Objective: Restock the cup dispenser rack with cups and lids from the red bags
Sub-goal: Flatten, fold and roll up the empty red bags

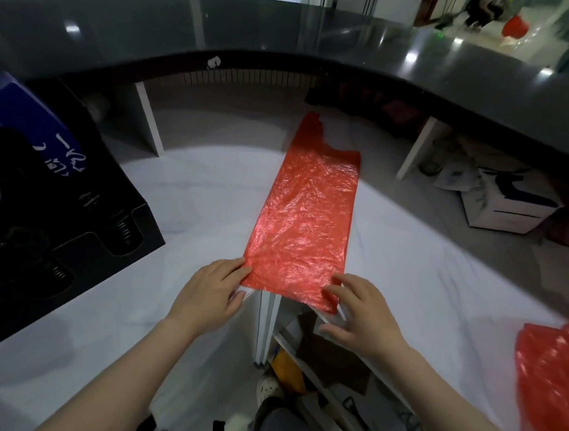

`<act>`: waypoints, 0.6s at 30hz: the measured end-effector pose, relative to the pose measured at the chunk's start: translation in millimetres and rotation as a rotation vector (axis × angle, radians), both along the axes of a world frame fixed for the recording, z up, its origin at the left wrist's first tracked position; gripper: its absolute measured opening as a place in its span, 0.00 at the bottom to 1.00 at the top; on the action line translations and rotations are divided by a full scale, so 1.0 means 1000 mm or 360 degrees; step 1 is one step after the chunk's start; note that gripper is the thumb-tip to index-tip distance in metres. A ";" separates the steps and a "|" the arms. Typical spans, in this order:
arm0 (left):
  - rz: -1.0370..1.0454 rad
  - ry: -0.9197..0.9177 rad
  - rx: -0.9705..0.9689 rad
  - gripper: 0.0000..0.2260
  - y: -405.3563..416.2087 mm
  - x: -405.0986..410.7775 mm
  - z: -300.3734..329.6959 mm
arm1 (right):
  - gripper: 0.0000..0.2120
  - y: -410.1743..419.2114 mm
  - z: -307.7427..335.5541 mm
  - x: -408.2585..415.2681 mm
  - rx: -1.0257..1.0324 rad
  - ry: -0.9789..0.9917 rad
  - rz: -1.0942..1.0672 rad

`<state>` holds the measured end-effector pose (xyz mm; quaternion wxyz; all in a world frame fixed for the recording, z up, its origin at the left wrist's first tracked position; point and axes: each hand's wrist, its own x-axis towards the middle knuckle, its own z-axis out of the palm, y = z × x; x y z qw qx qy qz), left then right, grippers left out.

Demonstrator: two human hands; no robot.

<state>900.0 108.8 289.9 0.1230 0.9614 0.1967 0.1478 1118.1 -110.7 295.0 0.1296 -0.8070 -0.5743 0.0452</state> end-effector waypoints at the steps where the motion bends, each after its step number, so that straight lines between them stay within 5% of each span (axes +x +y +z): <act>1: 0.0000 0.0005 0.0020 0.20 -0.001 0.000 0.001 | 0.31 -0.001 -0.002 -0.004 -0.0044 -0.0043 -0.0009; 7: -0.0179 -0.0095 0.0349 0.20 -0.006 -0.003 0.007 | 0.15 0.003 -0.010 -0.032 0.0243 -0.0121 -0.0262; 12: -0.0294 -0.0164 0.0404 0.23 -0.006 -0.005 0.000 | 0.06 -0.005 -0.007 -0.028 0.0530 0.0198 -0.0291; 18: -0.0154 -0.0379 0.0012 0.11 -0.012 -0.004 0.000 | 0.07 -0.006 -0.007 -0.020 0.0576 0.0589 -0.0428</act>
